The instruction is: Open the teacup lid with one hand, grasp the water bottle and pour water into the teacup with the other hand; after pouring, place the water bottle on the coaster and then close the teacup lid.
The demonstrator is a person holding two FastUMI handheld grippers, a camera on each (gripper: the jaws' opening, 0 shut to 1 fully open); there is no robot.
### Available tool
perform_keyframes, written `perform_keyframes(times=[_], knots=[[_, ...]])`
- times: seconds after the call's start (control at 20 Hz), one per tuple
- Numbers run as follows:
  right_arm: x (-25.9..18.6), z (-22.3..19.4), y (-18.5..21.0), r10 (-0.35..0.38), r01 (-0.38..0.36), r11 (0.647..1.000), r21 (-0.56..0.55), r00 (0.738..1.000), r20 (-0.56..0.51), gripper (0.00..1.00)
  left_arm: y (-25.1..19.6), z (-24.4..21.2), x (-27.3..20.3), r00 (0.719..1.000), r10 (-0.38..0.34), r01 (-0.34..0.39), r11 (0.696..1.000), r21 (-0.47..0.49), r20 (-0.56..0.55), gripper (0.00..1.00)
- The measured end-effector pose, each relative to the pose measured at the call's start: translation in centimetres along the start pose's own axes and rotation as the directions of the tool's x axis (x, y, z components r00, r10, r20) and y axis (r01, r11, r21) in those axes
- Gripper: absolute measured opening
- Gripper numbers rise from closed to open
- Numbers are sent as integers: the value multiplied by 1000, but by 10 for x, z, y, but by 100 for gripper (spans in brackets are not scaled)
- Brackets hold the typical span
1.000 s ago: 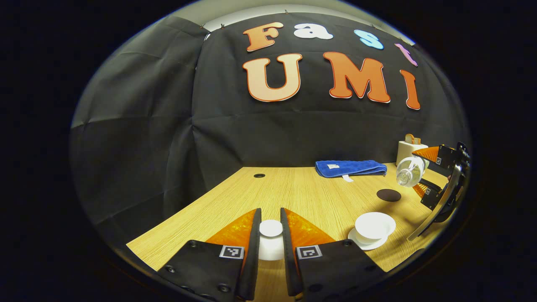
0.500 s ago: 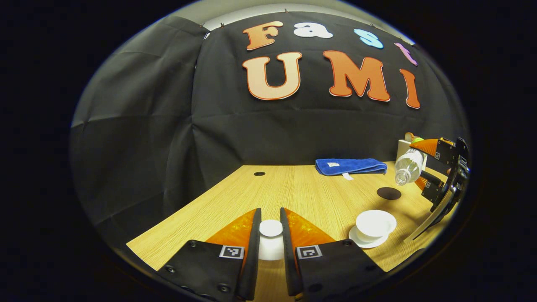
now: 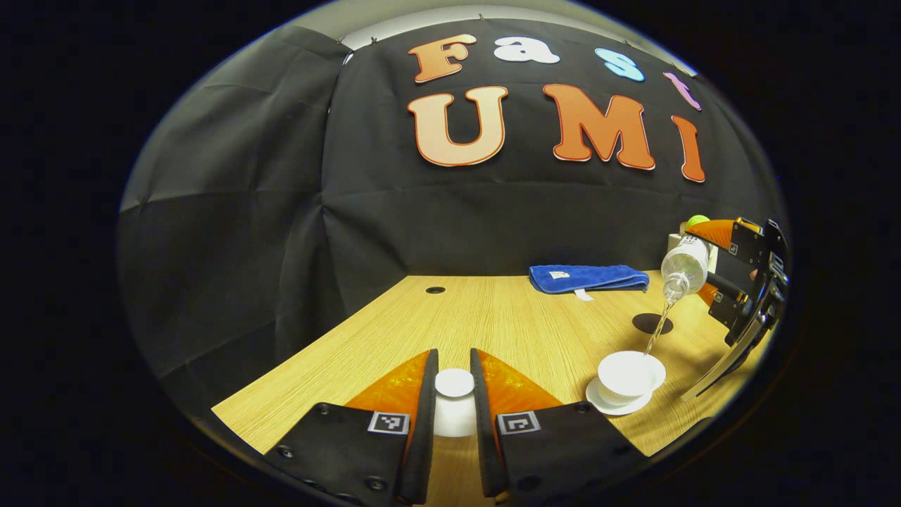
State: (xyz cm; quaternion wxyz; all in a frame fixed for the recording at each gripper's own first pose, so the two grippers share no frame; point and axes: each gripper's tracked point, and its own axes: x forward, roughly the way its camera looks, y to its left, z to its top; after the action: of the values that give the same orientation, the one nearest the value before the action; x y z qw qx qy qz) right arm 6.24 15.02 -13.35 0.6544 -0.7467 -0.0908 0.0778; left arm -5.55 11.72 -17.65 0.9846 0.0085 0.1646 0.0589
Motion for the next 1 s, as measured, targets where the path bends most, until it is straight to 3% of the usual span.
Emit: perform_keyframes(times=[0.45, 0.95, 1.0], knots=[[8, -1, -25, -40, 41, 998, -44, 999, 18, 59, 5, 3, 0, 1000, 9, -9, 1000, -13, 4, 29], [11, 2, -46, -81, 87, 991, -99, 995, 57, 65, 4, 7, -3, 1000, 4, -4, 1000, -10, 10, 31], [12, 2, -49, -86, 92, 990, -105, 995, 58, 62, 4, 8, -4, 1000, 5, -4, 1000, -10, 11, 31]])
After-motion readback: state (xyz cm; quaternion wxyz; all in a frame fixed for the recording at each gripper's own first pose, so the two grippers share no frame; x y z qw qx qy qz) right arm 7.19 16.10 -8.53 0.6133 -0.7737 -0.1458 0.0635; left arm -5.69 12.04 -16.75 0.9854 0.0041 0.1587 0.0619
